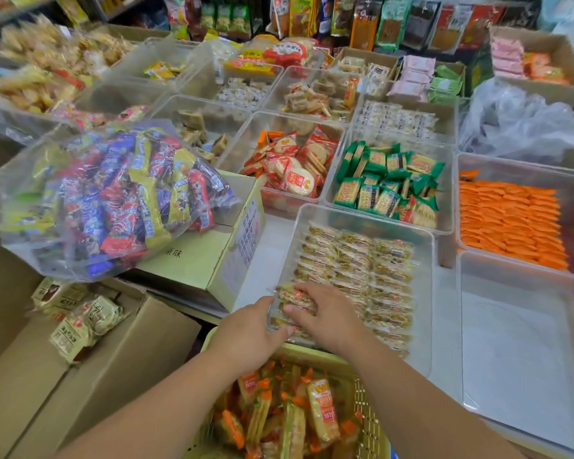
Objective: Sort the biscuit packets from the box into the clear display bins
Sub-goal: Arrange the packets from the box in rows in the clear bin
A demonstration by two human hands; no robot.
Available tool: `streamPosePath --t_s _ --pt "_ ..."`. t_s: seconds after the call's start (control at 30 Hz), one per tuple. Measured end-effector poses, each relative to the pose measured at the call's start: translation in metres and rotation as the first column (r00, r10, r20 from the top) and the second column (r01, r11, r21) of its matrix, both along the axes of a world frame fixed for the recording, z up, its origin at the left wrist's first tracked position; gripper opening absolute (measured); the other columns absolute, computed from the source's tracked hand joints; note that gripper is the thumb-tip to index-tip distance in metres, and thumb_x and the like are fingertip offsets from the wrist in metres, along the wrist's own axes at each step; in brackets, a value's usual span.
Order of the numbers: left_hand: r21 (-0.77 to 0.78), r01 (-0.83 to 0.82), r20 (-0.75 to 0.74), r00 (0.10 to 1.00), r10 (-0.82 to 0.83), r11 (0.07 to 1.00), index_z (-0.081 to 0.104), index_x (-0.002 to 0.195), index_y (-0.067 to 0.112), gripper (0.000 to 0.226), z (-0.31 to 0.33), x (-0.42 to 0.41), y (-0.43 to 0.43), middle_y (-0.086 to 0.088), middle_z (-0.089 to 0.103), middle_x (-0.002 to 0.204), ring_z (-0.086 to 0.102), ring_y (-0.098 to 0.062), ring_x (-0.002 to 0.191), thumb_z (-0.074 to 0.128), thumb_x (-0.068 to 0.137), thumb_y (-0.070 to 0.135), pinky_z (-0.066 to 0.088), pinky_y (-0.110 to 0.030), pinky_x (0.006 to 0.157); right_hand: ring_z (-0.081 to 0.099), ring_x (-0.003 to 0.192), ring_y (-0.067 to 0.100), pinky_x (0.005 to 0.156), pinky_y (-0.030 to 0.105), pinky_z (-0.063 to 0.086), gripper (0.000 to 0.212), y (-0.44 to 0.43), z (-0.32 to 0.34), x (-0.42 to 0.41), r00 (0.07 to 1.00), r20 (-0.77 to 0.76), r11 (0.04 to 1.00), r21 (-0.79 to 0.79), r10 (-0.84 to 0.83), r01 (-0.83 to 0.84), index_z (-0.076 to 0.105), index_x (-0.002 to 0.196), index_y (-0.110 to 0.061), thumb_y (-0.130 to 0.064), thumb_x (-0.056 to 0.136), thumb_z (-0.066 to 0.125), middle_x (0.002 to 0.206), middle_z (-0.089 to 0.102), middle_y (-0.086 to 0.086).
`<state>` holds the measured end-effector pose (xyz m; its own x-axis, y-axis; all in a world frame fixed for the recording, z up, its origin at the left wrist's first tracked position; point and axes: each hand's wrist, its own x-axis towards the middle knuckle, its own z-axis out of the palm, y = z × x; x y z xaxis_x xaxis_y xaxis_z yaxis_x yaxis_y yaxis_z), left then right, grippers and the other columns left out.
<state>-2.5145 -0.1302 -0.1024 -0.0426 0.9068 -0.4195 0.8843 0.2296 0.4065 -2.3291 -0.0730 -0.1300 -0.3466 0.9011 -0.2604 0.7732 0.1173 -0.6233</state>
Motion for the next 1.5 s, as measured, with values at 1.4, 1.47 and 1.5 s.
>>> streamPosePath --t_s 1.4,1.47,1.5 --pt "-0.34 -0.811 0.323 0.376 0.869 0.477 0.056 0.137 0.007 0.085 -0.108 -0.378 -0.06 -0.015 0.064 0.135 0.063 -0.037 0.119 0.094 0.069 0.041 0.052 -0.038 0.091 -0.047 0.141 0.014 0.122 0.057 0.007 0.051 -0.132 0.061 -0.285 0.833 0.417 0.922 -0.033 0.363 -0.385 0.045 0.139 -0.05 -0.068 0.091 0.041 0.167 -0.002 -0.014" --pt "-0.312 -0.811 0.308 0.405 0.861 0.494 0.056 0.139 0.012 0.093 -0.113 -0.373 -0.059 -0.012 0.065 0.135 0.063 -0.037 0.12 0.093 0.064 0.051 0.054 -0.041 0.098 -0.048 0.14 0.013 0.122 0.057 0.013 0.051 -0.132 0.061 -0.285 0.835 0.418 0.925 -0.038 0.358 -0.378 0.045 0.139 -0.05 -0.068 0.091 0.041 0.167 -0.002 -0.014" --pt "-0.292 -0.814 0.298 0.421 0.857 0.502 0.054 0.141 0.016 0.098 -0.113 -0.371 -0.059 -0.01 0.066 0.135 0.063 -0.037 0.12 0.092 0.061 0.056 0.055 -0.044 0.098 -0.048 0.139 0.013 0.121 0.057 0.014 0.051 -0.132 0.06 -0.284 0.836 0.417 0.927 -0.039 0.355 -0.374 0.045 0.138 -0.051 -0.068 0.091 0.041 0.167 -0.002 -0.015"
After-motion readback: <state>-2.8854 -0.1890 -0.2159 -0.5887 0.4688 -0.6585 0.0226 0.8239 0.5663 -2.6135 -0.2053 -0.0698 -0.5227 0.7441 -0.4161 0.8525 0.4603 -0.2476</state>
